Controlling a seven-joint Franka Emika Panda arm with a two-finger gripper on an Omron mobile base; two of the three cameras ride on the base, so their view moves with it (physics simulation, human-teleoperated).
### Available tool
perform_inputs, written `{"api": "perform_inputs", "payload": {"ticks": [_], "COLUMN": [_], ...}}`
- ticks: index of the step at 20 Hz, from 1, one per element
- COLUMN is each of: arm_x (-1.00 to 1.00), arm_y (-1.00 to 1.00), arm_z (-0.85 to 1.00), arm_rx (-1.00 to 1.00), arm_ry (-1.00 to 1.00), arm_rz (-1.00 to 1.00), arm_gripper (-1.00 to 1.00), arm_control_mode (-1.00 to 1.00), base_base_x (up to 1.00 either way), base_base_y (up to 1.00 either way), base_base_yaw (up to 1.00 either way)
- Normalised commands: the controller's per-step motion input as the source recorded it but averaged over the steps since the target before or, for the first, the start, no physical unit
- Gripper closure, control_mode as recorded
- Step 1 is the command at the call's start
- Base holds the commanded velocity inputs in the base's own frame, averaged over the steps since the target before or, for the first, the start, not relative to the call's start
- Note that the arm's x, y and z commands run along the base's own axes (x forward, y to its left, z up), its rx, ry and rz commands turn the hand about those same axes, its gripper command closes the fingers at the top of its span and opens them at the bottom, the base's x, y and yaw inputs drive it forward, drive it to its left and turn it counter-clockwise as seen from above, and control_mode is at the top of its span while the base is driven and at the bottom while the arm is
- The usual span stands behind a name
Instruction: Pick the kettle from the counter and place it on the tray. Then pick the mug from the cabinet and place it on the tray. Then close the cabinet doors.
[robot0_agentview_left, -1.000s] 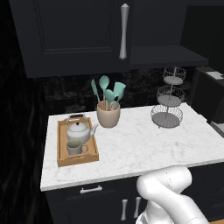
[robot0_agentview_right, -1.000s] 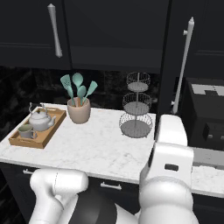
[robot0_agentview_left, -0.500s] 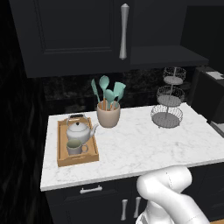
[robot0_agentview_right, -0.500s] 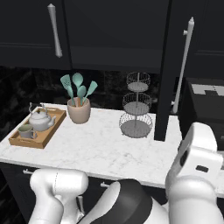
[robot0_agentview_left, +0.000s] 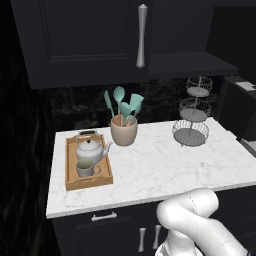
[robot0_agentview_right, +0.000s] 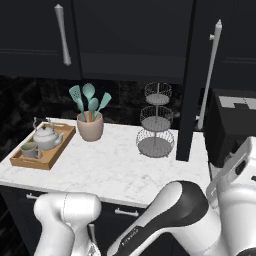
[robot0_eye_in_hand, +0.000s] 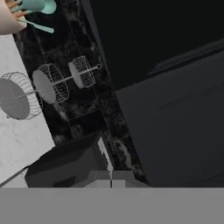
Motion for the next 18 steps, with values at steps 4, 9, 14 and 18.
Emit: {"api": "perform_inputs", "payload": {"ticks": [4,9,14,18], "arm_x": [0.67,0.71,0.38,0.04], "arm_y": [-0.6,-0.41,-0.06,0.13], "arm_z": [-0.01,0.0,0.0,0.0], "arm_rx": [0.19,0.18,0.14,0.06], "arm_ry": [0.0,-0.01,-0.08,-0.17], "arm_rz": [0.0,0.0,0.0,0.02], "arm_gripper": [1.0,1.0,1.0,1.0], "arm_control_mode": [-1.0,-1.0,-1.0,-1.0], "base_base_x": [0.0,0.0,0.0,0.0], "base_base_y": [0.0,0.0,0.0,0.0], "base_base_yaw": [0.0,0.0,0.0,0.0]}}
